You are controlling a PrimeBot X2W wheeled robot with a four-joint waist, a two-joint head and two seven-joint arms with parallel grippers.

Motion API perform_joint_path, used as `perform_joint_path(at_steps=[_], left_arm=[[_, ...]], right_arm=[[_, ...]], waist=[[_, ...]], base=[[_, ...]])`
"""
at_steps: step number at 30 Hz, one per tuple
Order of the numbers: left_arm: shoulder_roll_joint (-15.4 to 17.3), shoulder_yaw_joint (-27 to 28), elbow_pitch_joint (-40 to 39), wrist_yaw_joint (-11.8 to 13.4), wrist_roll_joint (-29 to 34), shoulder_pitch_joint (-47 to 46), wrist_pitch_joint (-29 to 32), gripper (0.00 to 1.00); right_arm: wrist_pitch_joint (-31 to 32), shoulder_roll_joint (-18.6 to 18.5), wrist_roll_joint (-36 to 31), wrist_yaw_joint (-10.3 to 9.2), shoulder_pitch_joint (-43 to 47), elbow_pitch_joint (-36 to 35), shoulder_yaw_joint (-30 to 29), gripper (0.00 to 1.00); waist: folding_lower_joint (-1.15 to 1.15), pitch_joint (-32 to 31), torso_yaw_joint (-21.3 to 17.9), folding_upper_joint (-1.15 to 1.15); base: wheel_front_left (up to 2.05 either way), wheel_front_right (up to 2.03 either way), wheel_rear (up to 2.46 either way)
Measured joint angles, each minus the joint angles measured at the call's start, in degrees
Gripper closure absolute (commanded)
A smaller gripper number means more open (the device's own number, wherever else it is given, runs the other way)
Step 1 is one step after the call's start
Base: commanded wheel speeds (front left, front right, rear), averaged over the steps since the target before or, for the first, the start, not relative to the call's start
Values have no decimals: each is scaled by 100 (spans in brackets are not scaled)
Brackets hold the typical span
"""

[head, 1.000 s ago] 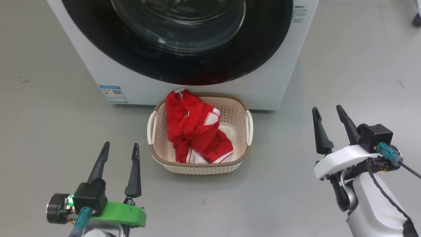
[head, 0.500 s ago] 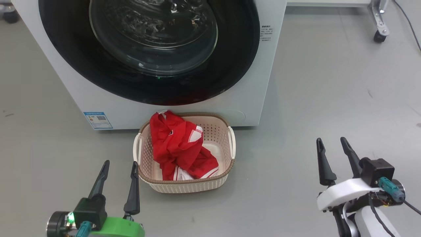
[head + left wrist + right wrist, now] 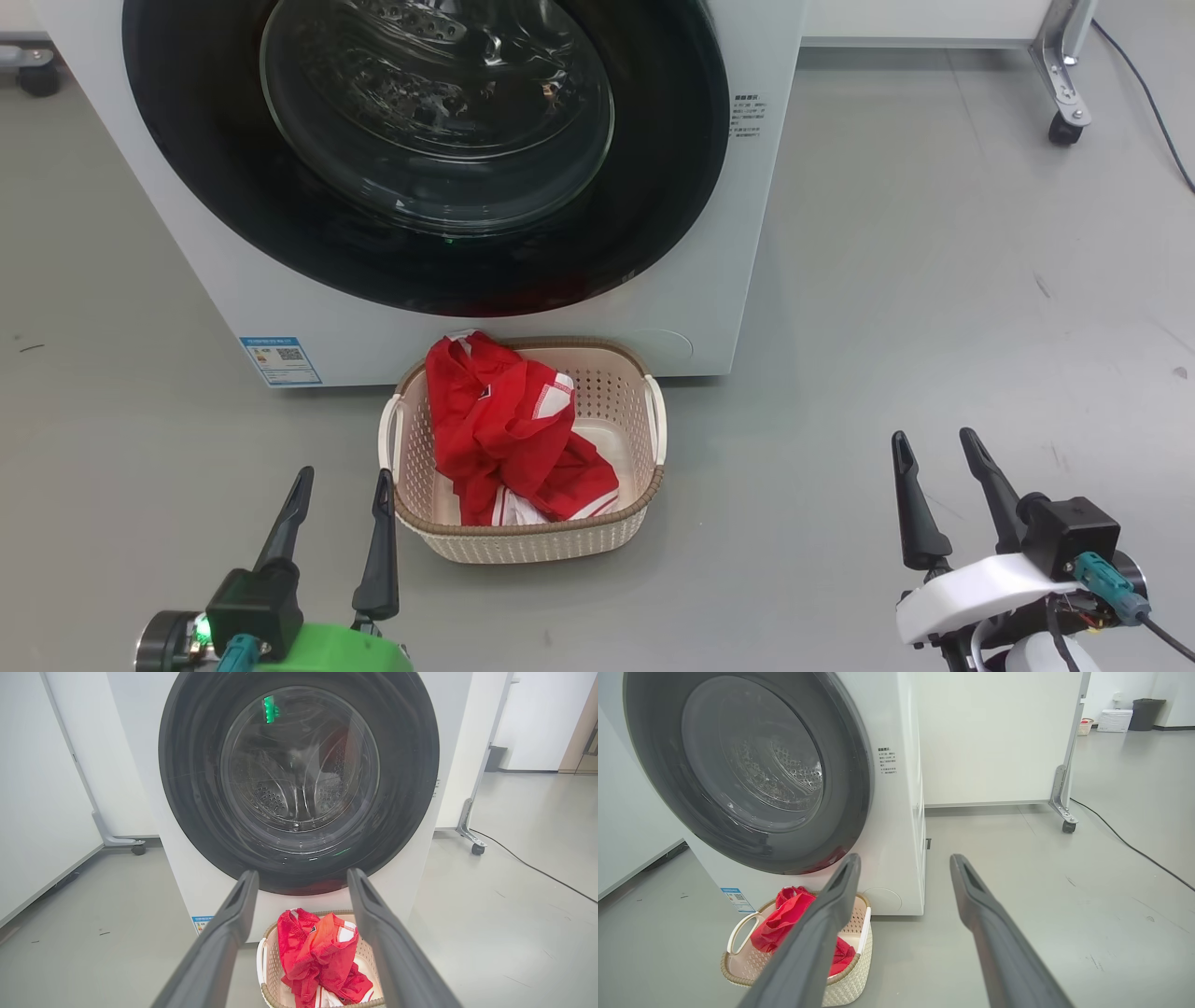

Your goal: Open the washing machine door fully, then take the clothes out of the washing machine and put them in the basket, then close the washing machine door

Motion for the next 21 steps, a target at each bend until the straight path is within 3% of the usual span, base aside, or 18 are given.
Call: perform_joint_path(at_steps=[21], left_arm=[[1, 3, -115, 0, 1, 85, 76, 0]], right_arm=[[0, 0, -25, -132, 357, -552, 4, 0]], waist=[[0, -4, 52, 0]], base=[[0, 0, 0]])
